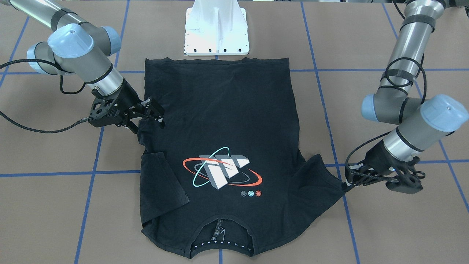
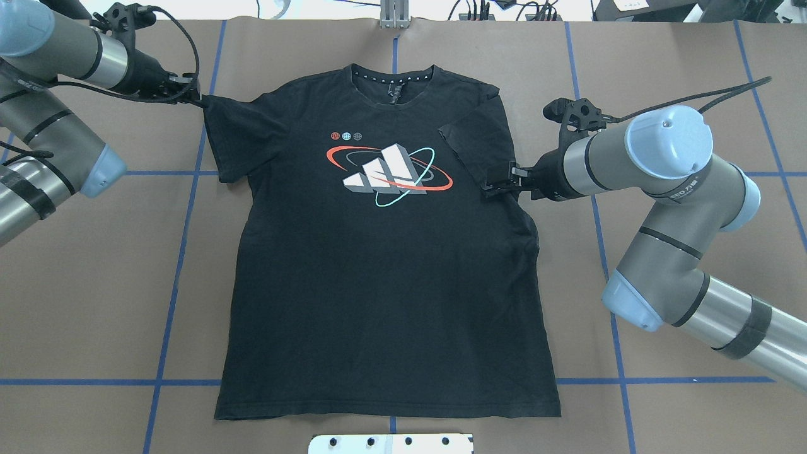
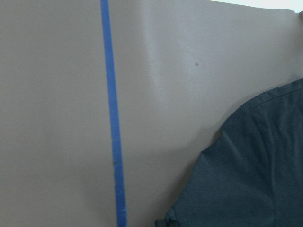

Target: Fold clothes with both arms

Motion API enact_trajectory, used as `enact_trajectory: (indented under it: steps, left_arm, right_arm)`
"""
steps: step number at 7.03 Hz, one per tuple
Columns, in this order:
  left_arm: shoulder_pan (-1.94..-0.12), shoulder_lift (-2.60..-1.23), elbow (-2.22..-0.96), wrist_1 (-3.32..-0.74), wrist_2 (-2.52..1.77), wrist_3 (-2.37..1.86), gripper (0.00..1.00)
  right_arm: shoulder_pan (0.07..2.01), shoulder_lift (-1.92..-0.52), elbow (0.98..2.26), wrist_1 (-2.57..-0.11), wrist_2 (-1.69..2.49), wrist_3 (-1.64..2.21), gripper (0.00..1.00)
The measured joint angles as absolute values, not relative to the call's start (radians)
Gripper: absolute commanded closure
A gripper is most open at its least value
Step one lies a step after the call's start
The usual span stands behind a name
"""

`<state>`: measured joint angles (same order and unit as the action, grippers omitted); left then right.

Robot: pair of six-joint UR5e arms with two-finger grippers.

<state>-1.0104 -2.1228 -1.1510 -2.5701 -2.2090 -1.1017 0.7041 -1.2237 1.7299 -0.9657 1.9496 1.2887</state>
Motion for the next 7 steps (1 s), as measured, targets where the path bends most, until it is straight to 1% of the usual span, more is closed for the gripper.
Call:
enact_trajectory:
  steps: [2, 4, 7]
  left_arm:
    - [-0.955, -2.169, -1.191, -2.569, -2.188, -1.269, 1.00]
    - [-0.872, -2.227, -1.204, -2.563, -2.104, -1.403, 1.00]
    - [-0.784, -2.271, -1.196, -2.525, -1.980, -1.442, 1.00]
  right_arm:
    - [0.704, -1.225, 1.726, -0.964, 1.951, 1.289, 0.01]
    - [0.704, -1.226, 1.717, -0.962, 1.951, 1.288, 0.01]
    - [0.704, -1.224, 1.700, -0.960, 1.949, 1.288, 0.01]
